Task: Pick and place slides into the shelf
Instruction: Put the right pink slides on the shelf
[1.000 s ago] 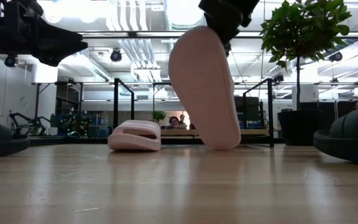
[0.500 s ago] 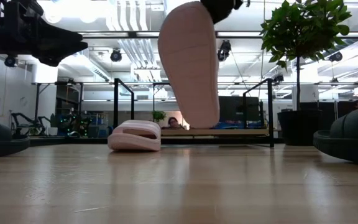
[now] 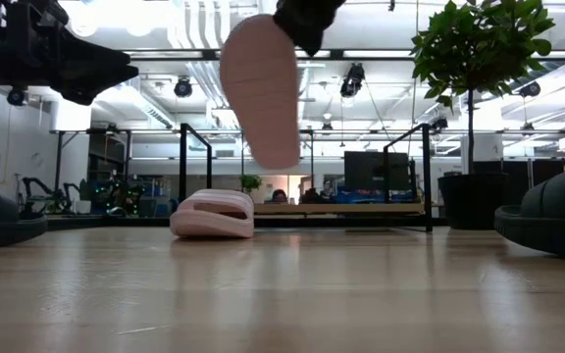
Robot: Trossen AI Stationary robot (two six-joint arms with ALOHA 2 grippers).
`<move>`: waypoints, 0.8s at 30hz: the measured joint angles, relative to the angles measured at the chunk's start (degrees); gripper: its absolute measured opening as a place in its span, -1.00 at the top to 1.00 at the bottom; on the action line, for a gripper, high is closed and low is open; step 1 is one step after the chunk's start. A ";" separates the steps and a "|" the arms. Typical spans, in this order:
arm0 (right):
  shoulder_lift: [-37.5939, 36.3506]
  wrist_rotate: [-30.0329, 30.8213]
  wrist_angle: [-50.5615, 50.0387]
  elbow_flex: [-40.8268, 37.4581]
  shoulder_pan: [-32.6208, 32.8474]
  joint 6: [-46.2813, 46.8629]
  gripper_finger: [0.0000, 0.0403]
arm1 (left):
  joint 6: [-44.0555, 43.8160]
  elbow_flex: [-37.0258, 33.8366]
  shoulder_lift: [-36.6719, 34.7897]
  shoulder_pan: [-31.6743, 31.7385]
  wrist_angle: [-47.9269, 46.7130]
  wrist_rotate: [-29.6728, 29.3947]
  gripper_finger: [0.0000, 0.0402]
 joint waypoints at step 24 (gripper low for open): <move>6.84 -24.68 30.64 -10.34 -18.05 -24.01 0.96 | -0.01 0.02 -0.07 -0.02 0.08 0.00 0.03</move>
